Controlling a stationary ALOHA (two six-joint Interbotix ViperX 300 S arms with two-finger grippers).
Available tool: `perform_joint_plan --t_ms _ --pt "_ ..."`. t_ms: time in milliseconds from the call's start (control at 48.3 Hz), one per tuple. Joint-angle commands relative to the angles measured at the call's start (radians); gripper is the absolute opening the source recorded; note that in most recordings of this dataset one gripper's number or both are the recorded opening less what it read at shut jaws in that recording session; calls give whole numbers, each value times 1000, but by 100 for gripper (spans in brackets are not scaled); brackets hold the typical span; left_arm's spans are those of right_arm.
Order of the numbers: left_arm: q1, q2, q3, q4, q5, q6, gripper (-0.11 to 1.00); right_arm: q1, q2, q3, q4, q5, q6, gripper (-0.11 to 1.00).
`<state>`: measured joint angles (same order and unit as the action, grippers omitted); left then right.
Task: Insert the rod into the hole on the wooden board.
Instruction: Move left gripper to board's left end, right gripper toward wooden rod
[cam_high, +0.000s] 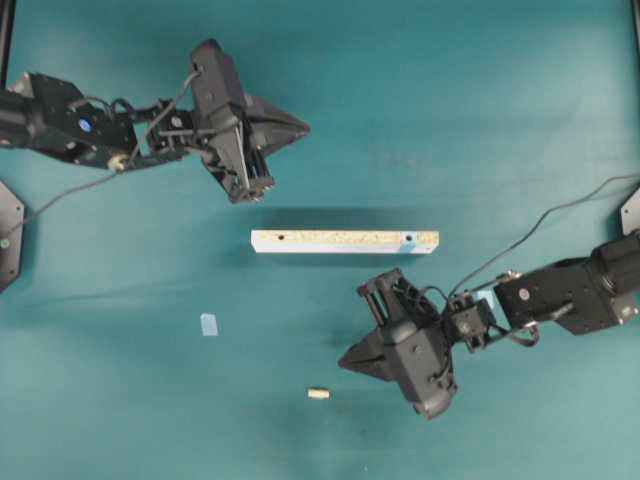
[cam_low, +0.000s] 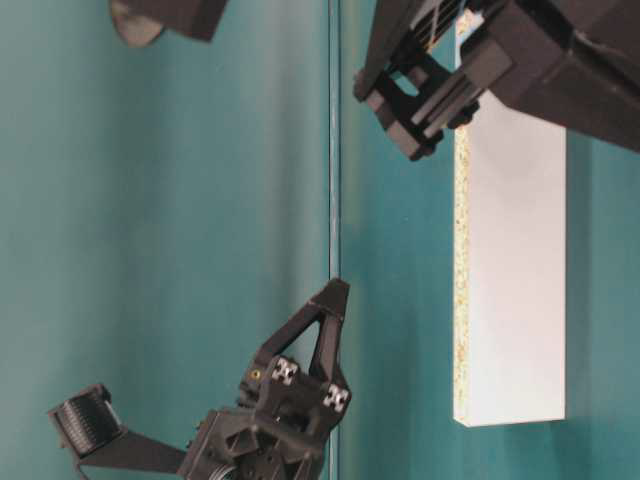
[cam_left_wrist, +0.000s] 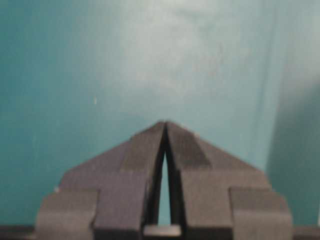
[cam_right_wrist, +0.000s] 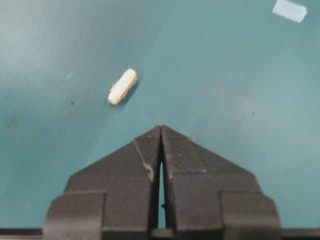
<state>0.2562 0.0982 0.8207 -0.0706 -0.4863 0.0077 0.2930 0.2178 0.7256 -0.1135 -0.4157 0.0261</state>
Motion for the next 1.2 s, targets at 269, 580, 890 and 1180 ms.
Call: perform_joint_plan --t_ms 269,580,890,1180 --pt "-35 -123 34 5 100 3 84 23 -86 -69 0 193 63 51" --pt "-66 -186 52 3 129 -8 97 25 -106 -152 0 486 187 53" --pt "-178 -195 40 5 213 -31 100 31 -109 -238 0 634 281 53" --pt "-249 -127 11 3 206 -41 100 34 -109 -287 0 767 449 53"
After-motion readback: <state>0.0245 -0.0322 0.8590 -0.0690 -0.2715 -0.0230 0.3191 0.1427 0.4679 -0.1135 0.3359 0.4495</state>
